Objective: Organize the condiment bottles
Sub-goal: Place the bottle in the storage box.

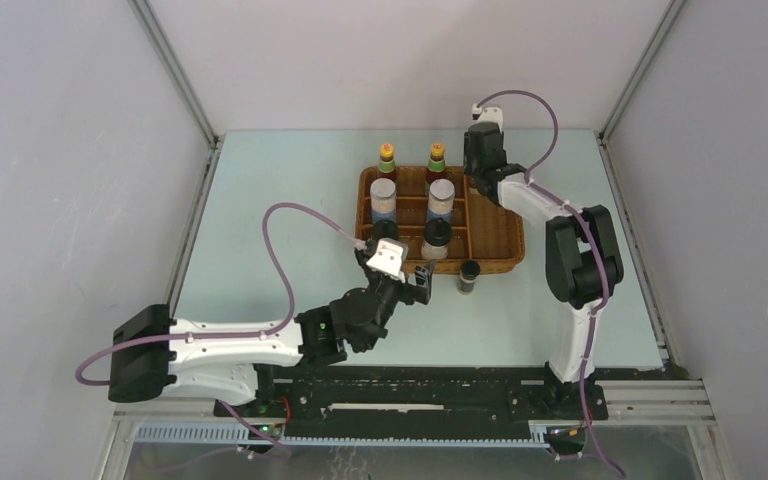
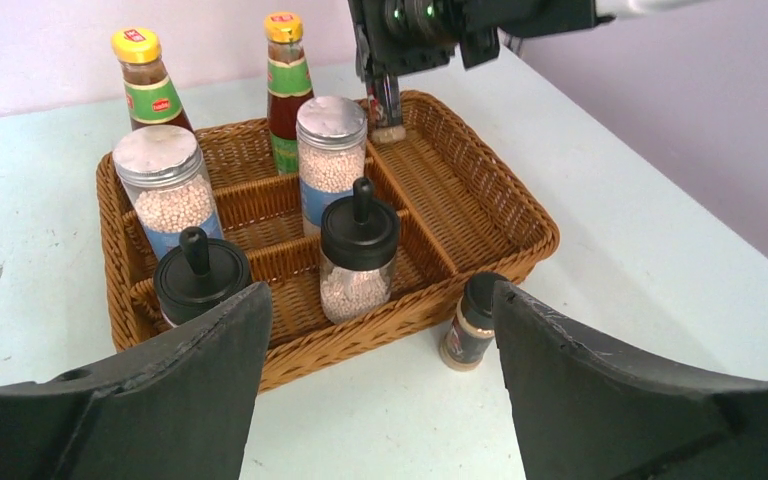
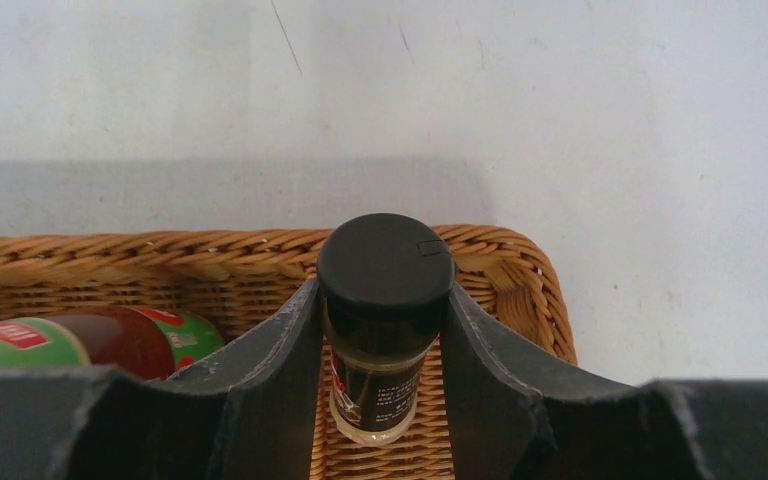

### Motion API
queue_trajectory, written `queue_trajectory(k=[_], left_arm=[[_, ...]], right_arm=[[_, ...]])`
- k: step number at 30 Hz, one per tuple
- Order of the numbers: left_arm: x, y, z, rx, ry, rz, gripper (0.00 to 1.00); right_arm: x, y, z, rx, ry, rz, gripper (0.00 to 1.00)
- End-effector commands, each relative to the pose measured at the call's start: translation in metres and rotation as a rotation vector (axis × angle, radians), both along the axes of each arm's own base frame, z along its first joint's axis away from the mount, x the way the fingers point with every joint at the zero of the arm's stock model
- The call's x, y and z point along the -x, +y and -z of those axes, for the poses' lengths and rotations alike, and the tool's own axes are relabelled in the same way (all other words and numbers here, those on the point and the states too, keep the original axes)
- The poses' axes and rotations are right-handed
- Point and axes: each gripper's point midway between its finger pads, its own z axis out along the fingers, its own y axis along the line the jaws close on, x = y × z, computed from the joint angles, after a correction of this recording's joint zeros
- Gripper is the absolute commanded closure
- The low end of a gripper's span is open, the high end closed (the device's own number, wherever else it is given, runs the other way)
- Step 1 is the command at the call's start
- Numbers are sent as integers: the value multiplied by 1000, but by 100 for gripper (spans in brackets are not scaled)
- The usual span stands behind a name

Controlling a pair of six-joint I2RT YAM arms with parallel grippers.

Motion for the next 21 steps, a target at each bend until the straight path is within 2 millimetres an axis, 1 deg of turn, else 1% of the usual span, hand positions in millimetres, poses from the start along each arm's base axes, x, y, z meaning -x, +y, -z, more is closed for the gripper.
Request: queue_trajectory(k=[1, 9, 13, 15, 21], left_arm=[[3, -6, -26, 52, -6, 37, 15], [5, -1, -25, 55, 6, 26, 15], [4, -1, -24, 45, 3, 16, 15], [4, -2, -24, 42, 2, 17, 15], [3, -4, -22, 39, 1, 16, 15]], right_arm=[[-5, 6, -43, -36, -102, -7, 100], [-18, 9, -22, -25, -67, -12, 100], [-25, 13, -17, -27, -65, -15, 100], [-24, 11, -9, -18, -32, -14, 100], [-27, 11, 0, -14, -11, -13, 100]])
